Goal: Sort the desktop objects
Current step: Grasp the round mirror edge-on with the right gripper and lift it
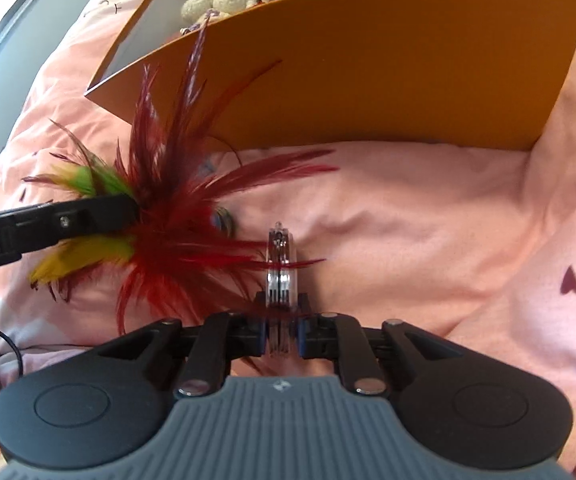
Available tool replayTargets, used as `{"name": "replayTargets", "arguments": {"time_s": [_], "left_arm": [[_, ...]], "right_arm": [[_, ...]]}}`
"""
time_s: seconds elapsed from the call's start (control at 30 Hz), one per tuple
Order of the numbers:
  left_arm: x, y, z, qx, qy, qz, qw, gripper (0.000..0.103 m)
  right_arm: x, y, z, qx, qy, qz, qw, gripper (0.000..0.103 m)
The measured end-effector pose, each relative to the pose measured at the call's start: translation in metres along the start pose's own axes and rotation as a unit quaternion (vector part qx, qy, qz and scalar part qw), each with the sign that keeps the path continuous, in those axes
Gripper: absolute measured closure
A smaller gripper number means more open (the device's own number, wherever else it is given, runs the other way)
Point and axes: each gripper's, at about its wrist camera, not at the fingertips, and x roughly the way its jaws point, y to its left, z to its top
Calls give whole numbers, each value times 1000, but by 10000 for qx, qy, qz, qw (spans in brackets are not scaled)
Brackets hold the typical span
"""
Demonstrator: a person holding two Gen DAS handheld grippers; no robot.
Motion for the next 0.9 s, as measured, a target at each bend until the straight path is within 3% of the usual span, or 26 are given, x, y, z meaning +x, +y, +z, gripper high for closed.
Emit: {"name": "replayTargets", "arguments": {"time_s": [0.4, 0.7, 0.9], "left_arm": [[-11, -7, 3, 8, -95, -180, 9998, 102], [-33, -31, 15, 348, -358, -234, 9985, 102], [-38, -45, 20, 783, -308, -66, 9964, 101]], "right_arm": [[-59, 2, 0, -10, -923, -324, 9952, 89], [-108, 0, 6, -35, -1549, -356, 9873, 89], [-142, 6, 14, -200, -1942, -290, 9803, 89]]}}
